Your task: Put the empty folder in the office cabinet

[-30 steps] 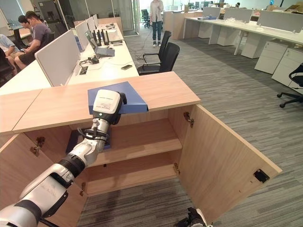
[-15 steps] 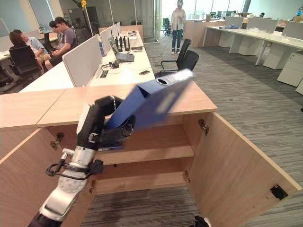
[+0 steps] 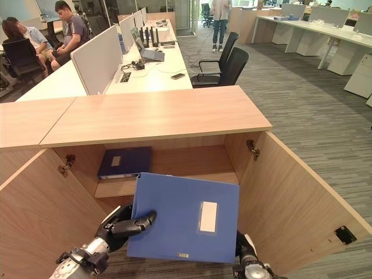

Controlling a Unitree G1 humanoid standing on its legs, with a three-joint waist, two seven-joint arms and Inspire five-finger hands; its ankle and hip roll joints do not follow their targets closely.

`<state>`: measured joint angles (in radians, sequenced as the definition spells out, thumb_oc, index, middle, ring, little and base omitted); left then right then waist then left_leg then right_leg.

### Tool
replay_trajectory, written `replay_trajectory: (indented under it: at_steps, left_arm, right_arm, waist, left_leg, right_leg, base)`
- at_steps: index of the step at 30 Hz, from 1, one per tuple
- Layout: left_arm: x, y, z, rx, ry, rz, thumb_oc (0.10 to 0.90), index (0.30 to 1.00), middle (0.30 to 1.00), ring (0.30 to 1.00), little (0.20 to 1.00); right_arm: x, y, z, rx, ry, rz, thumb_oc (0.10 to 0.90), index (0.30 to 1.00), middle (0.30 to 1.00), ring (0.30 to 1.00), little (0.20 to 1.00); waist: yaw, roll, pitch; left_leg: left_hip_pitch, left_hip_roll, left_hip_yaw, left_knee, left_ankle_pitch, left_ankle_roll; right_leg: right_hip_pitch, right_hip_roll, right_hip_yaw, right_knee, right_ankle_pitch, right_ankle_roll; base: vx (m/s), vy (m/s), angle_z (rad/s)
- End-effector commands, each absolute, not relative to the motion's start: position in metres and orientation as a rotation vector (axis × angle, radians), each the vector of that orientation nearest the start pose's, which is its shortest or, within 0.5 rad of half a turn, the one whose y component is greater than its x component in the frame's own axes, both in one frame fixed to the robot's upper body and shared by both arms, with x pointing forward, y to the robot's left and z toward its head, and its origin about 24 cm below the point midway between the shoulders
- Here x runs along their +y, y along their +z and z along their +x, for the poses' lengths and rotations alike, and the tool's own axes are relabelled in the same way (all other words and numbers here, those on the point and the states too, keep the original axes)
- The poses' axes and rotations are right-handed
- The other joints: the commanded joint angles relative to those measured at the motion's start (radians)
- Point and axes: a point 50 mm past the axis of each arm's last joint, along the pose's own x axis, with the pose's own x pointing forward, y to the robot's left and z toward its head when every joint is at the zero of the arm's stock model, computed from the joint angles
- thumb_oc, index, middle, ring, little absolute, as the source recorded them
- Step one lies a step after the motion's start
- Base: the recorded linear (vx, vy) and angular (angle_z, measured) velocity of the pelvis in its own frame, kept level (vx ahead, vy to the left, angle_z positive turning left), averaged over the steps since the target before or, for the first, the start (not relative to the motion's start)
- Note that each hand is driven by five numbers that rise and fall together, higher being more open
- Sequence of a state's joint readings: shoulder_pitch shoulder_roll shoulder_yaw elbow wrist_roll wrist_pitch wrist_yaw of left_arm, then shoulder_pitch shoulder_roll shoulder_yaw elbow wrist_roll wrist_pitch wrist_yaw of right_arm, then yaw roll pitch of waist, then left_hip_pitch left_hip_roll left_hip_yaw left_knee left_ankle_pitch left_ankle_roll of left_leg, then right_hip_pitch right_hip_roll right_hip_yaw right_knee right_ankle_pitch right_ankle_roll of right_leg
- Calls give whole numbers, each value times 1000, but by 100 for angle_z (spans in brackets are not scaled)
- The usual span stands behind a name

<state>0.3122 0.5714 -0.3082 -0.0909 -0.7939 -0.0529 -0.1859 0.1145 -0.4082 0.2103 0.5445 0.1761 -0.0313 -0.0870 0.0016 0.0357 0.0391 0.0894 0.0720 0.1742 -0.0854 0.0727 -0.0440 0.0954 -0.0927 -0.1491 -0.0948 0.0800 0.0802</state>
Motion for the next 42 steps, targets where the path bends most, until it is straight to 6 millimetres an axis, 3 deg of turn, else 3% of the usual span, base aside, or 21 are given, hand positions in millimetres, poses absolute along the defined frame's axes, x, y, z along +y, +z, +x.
replay_trajectory:
  at_steps: [1, 7, 11, 15, 18, 21, 27, 34, 42]
  left_arm:
    - [208, 44, 196, 64, -369, 55, 400, 300, 300, 300, 300]
    - [238, 54, 198, 29, -248, 326, 400, 300, 300, 300, 300]
    - [260, 77, 210, -70, -110, 590, 400, 300, 300, 300, 300]
    - [268, 92, 217, -144, -15, 769, 400, 300, 300, 300, 300]
    - [268, 103, 223, -207, 32, 802, 400, 300, 300, 300, 300]
    - [261, 114, 230, -271, 29, 815, 400, 300, 300, 300, 300]
    - [217, 128, 246, -397, -170, 737, 400, 300, 300, 300, 300]
    - [176, 143, 260, -497, -405, 727, 400, 300, 300, 300, 300]
    - [155, 157, 261, -541, -584, 698, 400, 300, 300, 300, 300]
  right_arm:
    - [-260, -17, 230, 302, -63, -497, 800, 900, 900, 900, 900]
    - [-275, 1, 231, 270, -44, -728, 800, 900, 900, 900, 900]
    - [-286, 10, 238, 267, -46, -864, 800, 900, 900, 900, 900]
    - [-290, 14, 246, 272, -17, -1011, 800, 900, 900, 900, 900]
    - [-286, 18, 255, 253, 2, -1048, 800, 900, 900, 900, 900]
    - [-274, 23, 263, 214, 33, -1022, 800, 900, 900, 900, 900]
    - [-222, 35, 285, 77, 207, -925, 800, 900, 900, 900, 900]
    - [-182, 64, 312, -81, 287, -871, 800, 900, 900, 900, 900]
    - [-163, 84, 325, -168, 310, -856, 800, 900, 900, 900, 900]
  waist:
    - [-9, -47, -1]
    - [-2, -52, 0]
    - [4, -56, 2]
    - [9, -60, 2]
    - [10, -61, 1]
    - [10, -61, -1]
    - [11, -61, -9]
    - [6, -57, -14]
    - [4, -51, -19]
  left_leg:
    - [38, -52, -39, -2, -134, 8]
    - [37, -49, -44, -2, -135, 8]
    - [35, -48, -48, -2, -134, 7]
    - [35, -49, -49, -2, -134, 6]
    - [35, -49, -49, -2, -134, 5]
    - [34, -49, -48, -2, -133, 5]
    - [38, -49, -43, -2, -134, 5]
    - [45, -49, -38, -2, -135, 4]
    - [48, -50, -36, -2, -135, 3]
  right_leg:
    - [23, 21, -39, 8, -99, 36]
    - [24, 21, -42, 8, -102, 36]
    - [23, 21, -44, 8, -105, 34]
    - [25, 22, -45, 8, -107, 32]
    - [25, 23, -46, 8, -107, 31]
    - [24, 22, -44, 8, -106, 30]
    - [26, 20, -42, 8, -104, 30]
    - [28, 20, -37, 8, -102, 30]
    - [30, 21, -36, 8, -101, 30]
  base:
    - [0, 0, 0]
    - [0, 0, 0]
    - [-3, -1, 1]
    - [0, 0, 0]
    - [0, 0, 0]
    - [0, 0, 0]
    - [0, 0, 0]
    - [0, 0, 0]
    - [1, 0, -2]
